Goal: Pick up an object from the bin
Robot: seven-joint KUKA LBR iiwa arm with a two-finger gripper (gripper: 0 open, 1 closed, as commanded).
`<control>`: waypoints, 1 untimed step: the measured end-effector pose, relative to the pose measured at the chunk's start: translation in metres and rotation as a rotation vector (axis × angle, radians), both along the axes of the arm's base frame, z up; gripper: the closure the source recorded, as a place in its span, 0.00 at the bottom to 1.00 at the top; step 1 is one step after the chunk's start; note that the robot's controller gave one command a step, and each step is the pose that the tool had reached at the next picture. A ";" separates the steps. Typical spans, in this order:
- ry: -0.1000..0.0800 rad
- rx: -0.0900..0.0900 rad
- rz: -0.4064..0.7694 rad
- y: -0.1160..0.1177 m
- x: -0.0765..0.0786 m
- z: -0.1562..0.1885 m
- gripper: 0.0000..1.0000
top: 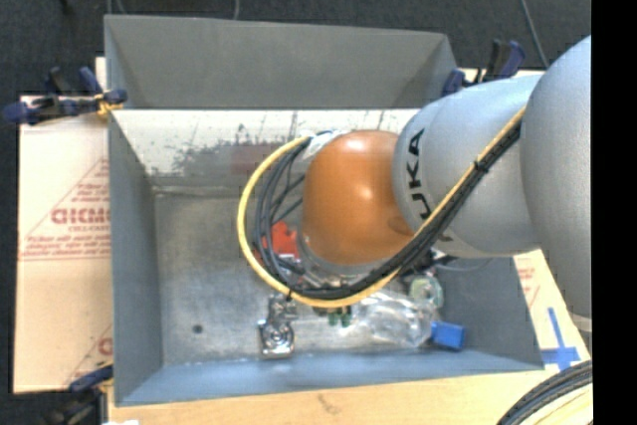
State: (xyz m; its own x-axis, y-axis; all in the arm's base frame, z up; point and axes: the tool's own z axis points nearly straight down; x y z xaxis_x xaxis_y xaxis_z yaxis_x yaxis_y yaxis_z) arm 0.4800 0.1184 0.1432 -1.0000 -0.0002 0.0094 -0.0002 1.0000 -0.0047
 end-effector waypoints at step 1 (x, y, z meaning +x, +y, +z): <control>-0.008 0.004 0.363 -0.087 -0.002 -0.027 1.00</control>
Offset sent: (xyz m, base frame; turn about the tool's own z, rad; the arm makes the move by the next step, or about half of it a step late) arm -0.0020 -0.0844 -0.0265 -0.3684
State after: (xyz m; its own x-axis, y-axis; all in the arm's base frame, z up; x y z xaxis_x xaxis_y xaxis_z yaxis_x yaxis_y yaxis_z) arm 0.4785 0.0311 0.1162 -0.9346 -0.3556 0.0010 -0.3556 0.9346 -0.0024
